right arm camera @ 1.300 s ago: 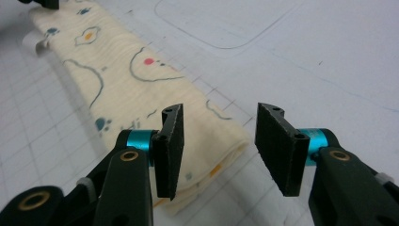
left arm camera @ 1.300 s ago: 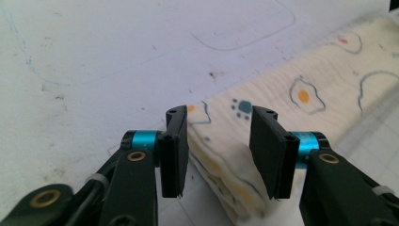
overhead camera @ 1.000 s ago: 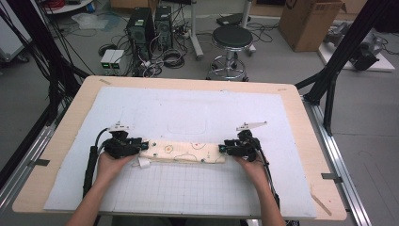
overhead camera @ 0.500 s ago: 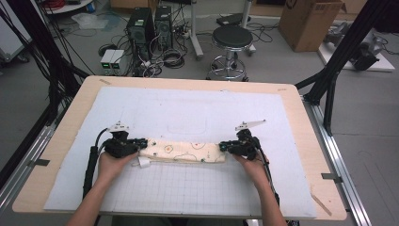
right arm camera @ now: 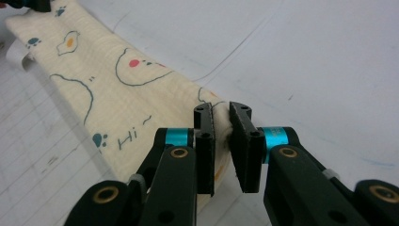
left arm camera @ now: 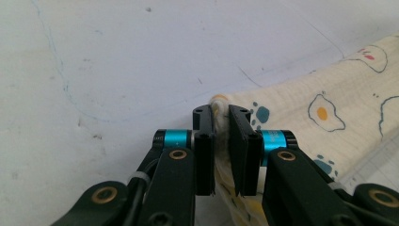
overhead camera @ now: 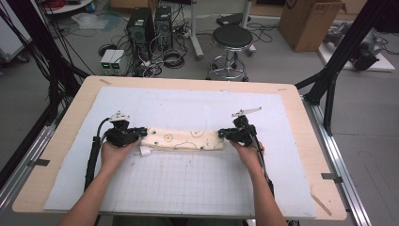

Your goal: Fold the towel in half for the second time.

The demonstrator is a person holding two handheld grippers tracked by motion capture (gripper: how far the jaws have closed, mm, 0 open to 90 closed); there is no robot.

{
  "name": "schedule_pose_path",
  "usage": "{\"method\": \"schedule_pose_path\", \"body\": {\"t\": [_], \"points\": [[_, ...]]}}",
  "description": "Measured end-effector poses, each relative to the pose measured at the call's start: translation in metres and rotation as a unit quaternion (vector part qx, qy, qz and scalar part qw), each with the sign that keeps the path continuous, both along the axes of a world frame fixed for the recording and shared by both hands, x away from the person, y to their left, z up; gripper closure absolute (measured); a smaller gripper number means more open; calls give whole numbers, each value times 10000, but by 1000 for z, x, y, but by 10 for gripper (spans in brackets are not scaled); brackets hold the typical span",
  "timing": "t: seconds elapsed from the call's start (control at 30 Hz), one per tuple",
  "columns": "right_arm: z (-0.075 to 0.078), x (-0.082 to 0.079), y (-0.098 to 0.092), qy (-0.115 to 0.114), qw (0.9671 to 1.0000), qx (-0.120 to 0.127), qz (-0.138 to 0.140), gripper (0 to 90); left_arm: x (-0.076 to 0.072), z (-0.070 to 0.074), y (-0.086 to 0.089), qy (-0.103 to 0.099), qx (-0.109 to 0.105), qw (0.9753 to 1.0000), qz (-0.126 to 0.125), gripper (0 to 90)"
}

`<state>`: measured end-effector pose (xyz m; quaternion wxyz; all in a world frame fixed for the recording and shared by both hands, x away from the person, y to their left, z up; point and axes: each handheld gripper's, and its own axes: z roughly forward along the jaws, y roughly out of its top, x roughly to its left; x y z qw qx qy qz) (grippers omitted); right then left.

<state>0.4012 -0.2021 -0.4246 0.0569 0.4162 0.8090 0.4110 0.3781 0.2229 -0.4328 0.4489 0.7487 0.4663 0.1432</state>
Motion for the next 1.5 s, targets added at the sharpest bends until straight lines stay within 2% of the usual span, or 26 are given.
{"method": "schedule_pose_path", "body": {"t": [0.23, 0.53, 0.6, 0.73, 0.87, 0.97, 1.2, 1.33, 1.5], "points": [[-5, 13, 0, 12, 9997, 86, -240, 809, 13, 0, -2, 69, -31, 9999, 118, 810], [-12, 22, -2, 114, 9990, -45, -437, 809, 22, -10, -6, 294, -99, 9993, 215, 811], [-13, 22, -4, 132, 9988, 4, -471, 810, 22, -11, -7, 284, -146, 9992, 229, 811], [-12, 23, -7, 89, 9983, -70, -565, 811, 22, -11, -9, 264, -248, 9992, 183, 812], [-13, 24, -10, 150, 9977, -13, -654, 811, 23, -12, -9, 285, -295, 9990, 195, 813], [-14, 24, -8, 150, 9976, -33, -671, 811, 23, -13, -9, 331, -256, 9989, 188, 812], [-16, 25, -9, 144, 9976, -9, -674, 799, 23, -12, -8, 296, -222, 9992, 154, 805], [-15, 24, -9, 139, 9977, 9, -656, 763, 21, -10, -7, 209, -149, 9995, 157, 777], [-14, 24, -12, 69, 9976, 1, -683, 685, 20, -6, -2, 142, -174, 9996, 186, 708]]}}
